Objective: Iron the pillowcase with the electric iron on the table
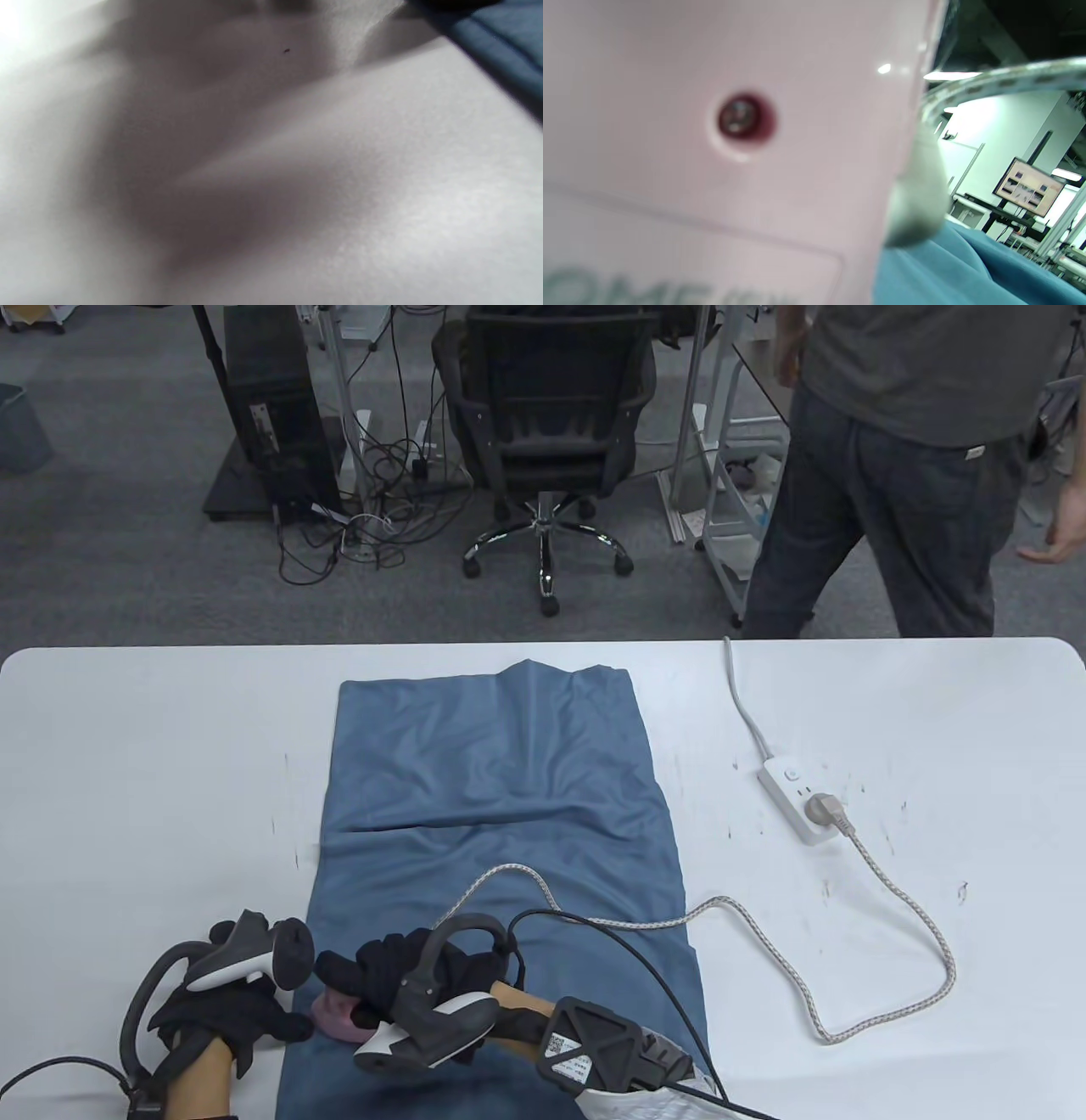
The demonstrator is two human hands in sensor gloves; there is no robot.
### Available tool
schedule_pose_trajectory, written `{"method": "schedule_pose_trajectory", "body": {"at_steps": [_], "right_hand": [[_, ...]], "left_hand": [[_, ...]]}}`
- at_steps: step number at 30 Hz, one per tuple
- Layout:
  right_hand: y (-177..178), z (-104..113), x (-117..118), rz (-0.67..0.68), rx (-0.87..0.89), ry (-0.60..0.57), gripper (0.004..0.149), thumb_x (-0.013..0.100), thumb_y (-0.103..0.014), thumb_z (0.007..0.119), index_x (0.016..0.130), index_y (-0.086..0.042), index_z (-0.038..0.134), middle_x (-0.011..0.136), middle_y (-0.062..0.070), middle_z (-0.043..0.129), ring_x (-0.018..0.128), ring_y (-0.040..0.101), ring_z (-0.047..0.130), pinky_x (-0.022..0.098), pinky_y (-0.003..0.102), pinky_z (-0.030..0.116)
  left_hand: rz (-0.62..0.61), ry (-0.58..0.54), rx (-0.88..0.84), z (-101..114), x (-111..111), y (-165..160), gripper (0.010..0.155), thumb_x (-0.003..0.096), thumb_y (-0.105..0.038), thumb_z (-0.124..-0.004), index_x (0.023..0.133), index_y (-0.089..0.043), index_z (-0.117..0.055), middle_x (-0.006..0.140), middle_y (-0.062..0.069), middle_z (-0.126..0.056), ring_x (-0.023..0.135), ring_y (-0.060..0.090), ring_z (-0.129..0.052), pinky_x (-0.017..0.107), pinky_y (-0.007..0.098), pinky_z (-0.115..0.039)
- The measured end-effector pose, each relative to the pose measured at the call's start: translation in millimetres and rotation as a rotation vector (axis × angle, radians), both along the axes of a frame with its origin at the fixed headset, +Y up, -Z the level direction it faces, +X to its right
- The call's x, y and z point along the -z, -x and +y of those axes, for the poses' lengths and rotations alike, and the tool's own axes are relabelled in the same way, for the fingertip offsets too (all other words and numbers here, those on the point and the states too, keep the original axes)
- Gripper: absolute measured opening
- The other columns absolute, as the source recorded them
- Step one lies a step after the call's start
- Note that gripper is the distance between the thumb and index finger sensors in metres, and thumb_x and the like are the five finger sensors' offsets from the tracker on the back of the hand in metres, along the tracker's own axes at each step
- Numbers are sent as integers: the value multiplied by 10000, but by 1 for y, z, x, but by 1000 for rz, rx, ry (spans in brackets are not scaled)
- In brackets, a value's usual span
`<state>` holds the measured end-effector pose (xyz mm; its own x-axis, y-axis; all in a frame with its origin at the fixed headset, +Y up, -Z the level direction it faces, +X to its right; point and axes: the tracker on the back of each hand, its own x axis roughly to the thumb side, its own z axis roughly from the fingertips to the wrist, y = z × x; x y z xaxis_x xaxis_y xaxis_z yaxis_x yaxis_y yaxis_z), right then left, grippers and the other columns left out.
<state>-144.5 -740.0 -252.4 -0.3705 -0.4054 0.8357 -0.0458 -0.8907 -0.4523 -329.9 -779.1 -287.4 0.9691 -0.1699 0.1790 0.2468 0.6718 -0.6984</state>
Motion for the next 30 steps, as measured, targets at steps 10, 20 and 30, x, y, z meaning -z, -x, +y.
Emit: {"method": "schedule_pose_trajectory", "body": {"at_steps": [10,20,30], "right_hand": [[4,4,29,-115,27,78,650,555,-450,521,1092,-96,429,830,104,825,468,155,919,382,319,849],[13,-2,24,-103,4,14,637,590,-424,464,1111,-67,384,868,122,794,506,168,904,404,324,838],[-35,0,78,-439,-27,-15,641,590,-428,479,1112,-67,396,884,139,802,507,174,926,394,321,852]], "left_hand": [[5,4,12,1,0,0,1156,370,-690,-608,1084,-123,103,1103,323,102,1007,600,-58,726,679,-239],[16,6,18,1,-1,0,1157,368,-700,-587,1078,-116,115,1089,333,119,993,606,-41,718,674,-219],[16,13,21,1,0,1,1173,356,-698,-605,1090,-112,98,1094,336,110,995,606,-47,717,674,-221]]}}
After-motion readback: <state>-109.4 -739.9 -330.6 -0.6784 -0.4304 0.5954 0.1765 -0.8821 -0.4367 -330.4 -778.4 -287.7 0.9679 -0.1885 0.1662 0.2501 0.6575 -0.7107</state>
